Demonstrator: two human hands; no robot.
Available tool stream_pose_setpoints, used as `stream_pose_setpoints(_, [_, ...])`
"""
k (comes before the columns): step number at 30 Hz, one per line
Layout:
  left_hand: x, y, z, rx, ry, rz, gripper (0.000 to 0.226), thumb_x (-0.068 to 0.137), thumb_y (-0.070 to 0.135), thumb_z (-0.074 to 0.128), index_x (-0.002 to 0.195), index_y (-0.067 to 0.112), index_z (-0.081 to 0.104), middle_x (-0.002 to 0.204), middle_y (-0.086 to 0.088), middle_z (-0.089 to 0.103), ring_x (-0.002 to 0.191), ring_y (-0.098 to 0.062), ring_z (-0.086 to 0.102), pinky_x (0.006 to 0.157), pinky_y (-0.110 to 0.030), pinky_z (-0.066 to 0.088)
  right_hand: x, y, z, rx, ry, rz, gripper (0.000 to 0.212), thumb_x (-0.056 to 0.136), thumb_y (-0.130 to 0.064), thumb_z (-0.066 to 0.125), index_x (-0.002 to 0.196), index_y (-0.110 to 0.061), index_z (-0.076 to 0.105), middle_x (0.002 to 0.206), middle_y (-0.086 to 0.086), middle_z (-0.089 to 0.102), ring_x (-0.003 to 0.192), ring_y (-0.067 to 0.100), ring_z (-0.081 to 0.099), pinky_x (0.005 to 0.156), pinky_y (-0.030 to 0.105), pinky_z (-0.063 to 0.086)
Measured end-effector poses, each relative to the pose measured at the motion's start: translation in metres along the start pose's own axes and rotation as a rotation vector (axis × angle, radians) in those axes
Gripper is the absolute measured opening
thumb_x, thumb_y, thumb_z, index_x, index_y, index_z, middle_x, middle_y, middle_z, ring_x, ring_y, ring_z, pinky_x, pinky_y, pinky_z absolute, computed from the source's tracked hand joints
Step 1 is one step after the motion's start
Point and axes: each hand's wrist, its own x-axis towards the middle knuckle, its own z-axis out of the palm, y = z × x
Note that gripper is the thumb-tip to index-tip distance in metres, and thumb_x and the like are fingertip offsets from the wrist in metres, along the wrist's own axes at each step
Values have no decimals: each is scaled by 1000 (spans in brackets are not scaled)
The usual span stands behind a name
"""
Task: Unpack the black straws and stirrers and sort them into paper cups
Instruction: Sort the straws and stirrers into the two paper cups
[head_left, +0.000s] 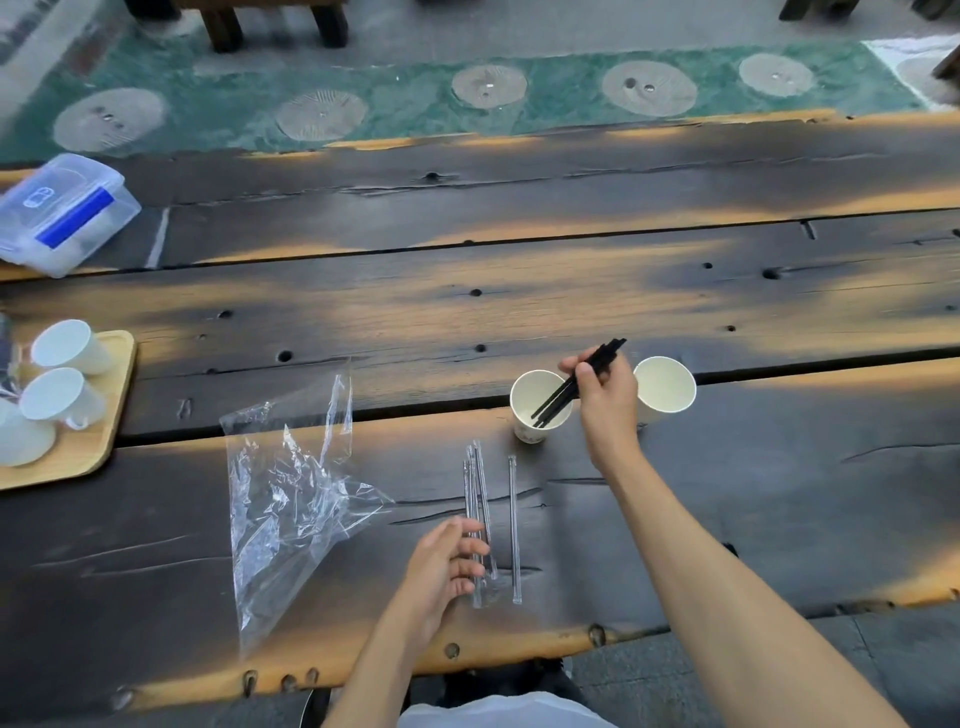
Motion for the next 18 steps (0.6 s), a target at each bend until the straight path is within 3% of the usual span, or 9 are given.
stream_pose_setpoints(6, [4, -2, -7, -39, 45, -7, 35, 103, 30, 42, 112, 3, 62, 81, -11, 67, 58, -18, 57, 48, -24, 43, -3, 12, 6, -29, -62, 53, 20, 92, 7, 49, 98, -10, 57, 101, 12, 69, 94, 11, 65, 86, 20, 48])
stream_pose_setpoints(12, [11, -6, -12, -82, 76, -15, 33, 103, 27, 42, 109, 3, 63, 78, -10, 67, 58, -18, 58, 49, -24, 45, -4, 9, -3, -4, -75, 62, 22, 95, 0, 52, 114, -5, 60, 113, 4, 67, 93, -4, 62, 82, 13, 48])
stream_pose_setpoints(15, [17, -7, -15, -90, 141, -3, 27, 102, 22, 45, 108, 4, 64, 79, -9, 67, 62, -18, 60, 53, -25, 48, -7, 11, -17, 57, 72, 67, 25, 98, -12, 49, 121, -13, 60, 119, -5, 64, 108, -2, 58, 91, 10, 45])
stream_pose_setpoints(18, [29, -11, -17, -65, 258, 5, 23, 101, 18, 48, 112, 6, 63, 92, -9, 67, 75, -18, 61, 64, -27, 50, -24, 42, -31, 49, 351, 199, 21, 93, -12, 44, 95, -25, 61, 111, 8, 68, 99, 16, 64, 93, 30, 48])
